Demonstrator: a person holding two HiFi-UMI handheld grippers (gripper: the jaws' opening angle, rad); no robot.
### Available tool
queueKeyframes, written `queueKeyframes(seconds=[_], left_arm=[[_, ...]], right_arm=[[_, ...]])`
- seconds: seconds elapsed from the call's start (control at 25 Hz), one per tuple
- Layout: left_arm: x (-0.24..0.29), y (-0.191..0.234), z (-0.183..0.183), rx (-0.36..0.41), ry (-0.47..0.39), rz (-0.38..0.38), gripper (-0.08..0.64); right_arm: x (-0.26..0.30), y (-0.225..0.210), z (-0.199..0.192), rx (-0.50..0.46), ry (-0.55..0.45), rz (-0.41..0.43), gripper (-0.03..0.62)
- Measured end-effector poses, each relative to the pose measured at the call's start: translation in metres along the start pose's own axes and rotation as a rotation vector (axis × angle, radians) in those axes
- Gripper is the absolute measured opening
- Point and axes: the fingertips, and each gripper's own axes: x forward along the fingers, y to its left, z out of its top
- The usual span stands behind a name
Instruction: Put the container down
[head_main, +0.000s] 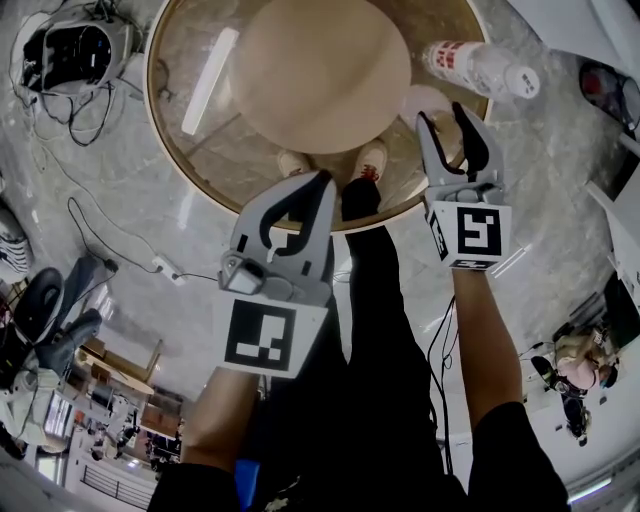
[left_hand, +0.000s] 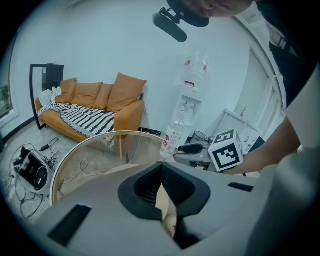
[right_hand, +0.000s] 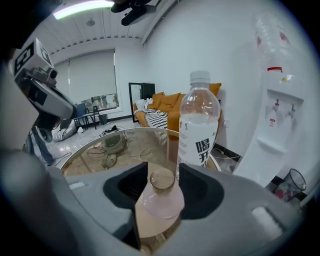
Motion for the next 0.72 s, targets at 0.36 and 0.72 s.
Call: queueKeyframes(seconds=[0.36, 0.72], left_arm=[[-0.063, -0.003, 0.045, 0.004, -0.06, 0.03, 0.012], [-0.17, 0.003, 0.131, -0.032, -0.198, 0.133, 0.012]], right_arm=[[-0.064, 0.027, 0.092, 0.041, -0.079, 0.015, 0.141], [-0.131, 0.11, 0.217, 0.016, -0.13, 0.207, -0.005]])
